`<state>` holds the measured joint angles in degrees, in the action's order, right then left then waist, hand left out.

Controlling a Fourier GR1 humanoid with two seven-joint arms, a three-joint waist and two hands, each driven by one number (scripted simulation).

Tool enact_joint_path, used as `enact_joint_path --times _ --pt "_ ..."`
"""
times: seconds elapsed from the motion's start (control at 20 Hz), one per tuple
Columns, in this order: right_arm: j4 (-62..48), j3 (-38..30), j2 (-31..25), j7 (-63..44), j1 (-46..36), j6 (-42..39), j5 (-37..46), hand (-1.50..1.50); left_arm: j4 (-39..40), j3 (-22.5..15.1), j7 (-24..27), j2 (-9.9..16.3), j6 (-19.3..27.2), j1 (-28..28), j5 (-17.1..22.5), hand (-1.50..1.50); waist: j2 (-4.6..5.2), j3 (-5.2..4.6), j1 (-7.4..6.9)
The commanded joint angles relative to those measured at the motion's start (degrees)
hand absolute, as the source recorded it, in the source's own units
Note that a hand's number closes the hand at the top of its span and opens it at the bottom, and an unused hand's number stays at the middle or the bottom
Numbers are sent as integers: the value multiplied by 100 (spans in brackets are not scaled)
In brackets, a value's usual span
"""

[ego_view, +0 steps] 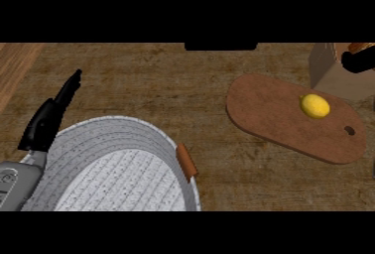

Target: Pick the croissant from the cutting board and place it in the cardboard box

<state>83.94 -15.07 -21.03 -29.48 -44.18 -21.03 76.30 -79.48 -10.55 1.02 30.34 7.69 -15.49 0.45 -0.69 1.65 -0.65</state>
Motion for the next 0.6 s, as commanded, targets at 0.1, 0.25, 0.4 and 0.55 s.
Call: enact_joint_path --times 0.1,0.25,0.4,0.55 --pt "-994 -494 -503 343 96 403 -85 150 210 -369 85 -569 52 621 28 0 149 -162 -73" --pt "-1507 -670 -740 654 133 380 -243 150 314 -265 -91 -486 45 384 -17 0 143 -160 -12" --pt "-2119 -1053 -583 614 137 -31 -661 150 318 -402 -71 -677 168 398 -83 0 173 -159 -8" --pt "-2664 -1371 -719 966 60 -244 -1057 -150 359 -220 -159 -431 -26 318 43 0 163 -157 -22"
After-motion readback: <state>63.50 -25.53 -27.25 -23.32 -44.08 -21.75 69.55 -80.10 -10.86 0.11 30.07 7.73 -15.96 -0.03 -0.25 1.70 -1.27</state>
